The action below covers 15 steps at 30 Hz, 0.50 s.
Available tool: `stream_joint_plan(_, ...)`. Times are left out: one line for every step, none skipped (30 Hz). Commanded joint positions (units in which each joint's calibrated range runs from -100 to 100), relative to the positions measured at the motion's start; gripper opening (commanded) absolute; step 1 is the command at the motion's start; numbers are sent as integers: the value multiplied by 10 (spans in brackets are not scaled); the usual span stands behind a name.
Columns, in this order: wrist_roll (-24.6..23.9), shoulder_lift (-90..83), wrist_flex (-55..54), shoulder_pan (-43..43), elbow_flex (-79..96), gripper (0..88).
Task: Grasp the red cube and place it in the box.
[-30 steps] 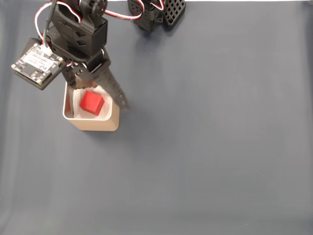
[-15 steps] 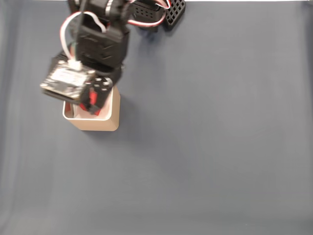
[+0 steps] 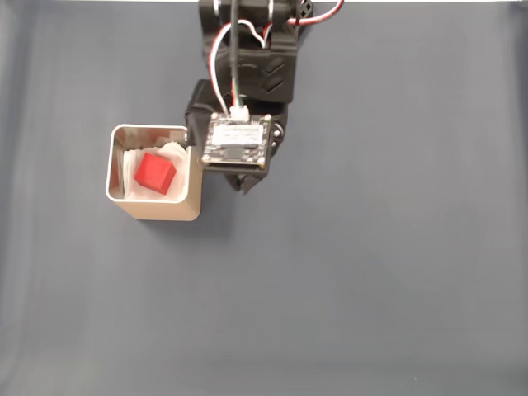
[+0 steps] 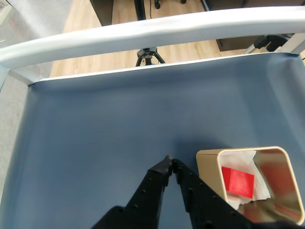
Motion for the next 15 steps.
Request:
stream_joint_plan(-6, -49, -18, -7, 50, 3)
stream_joint_plan(-6, -61, -21, -9, 72, 3)
stream_joint_plan(-5, -72, -22, -9, 95, 3)
stream_joint_plan(-5, -84, -26, -10, 117, 3)
stream_joint_plan(-4, -96, -31, -11, 140, 3)
stream_joint_plan(-3, -109, -36, -11, 162, 3)
stream_joint_plan(-2, -122, -40, -11, 184, 3)
stream_joint_plan(-1, -134, -43, -13, 206, 3)
stream_joint_plan(1, -147, -45, -14, 226, 3)
stream_joint_plan(2, -160, -45, -16, 245, 3)
stream_joint_plan(3, -174, -48, -19, 265, 3)
stream_joint_plan(5, -186, -51, -21, 284, 3)
stream_joint_plan(5, -198, -53, -24, 301, 3)
stream_joint_plan(6, -211, -54, -26, 318, 3)
stream_joint_plan(7, -224, -54, -28, 337, 3)
